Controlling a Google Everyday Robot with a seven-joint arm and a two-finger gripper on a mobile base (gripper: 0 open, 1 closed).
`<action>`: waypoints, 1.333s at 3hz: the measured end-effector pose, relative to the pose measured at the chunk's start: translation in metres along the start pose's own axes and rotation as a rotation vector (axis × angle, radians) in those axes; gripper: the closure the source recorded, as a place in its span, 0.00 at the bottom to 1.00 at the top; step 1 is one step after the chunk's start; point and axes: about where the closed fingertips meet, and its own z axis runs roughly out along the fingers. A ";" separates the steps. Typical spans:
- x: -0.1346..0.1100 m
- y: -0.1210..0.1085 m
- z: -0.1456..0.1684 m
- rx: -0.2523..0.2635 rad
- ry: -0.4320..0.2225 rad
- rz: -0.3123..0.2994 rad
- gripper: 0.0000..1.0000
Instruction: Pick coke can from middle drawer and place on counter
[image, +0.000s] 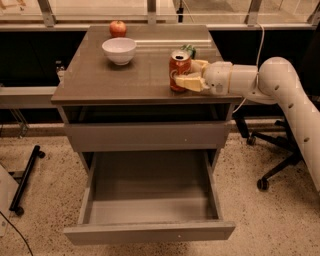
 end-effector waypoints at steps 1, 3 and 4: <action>-0.001 0.002 0.002 -0.010 -0.001 -0.004 0.51; -0.002 0.006 0.009 -0.022 -0.003 -0.003 0.00; -0.002 0.006 0.009 -0.022 -0.003 -0.003 0.00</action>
Offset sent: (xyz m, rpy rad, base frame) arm -0.0012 0.0026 0.0005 -0.0015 -0.0012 0.0090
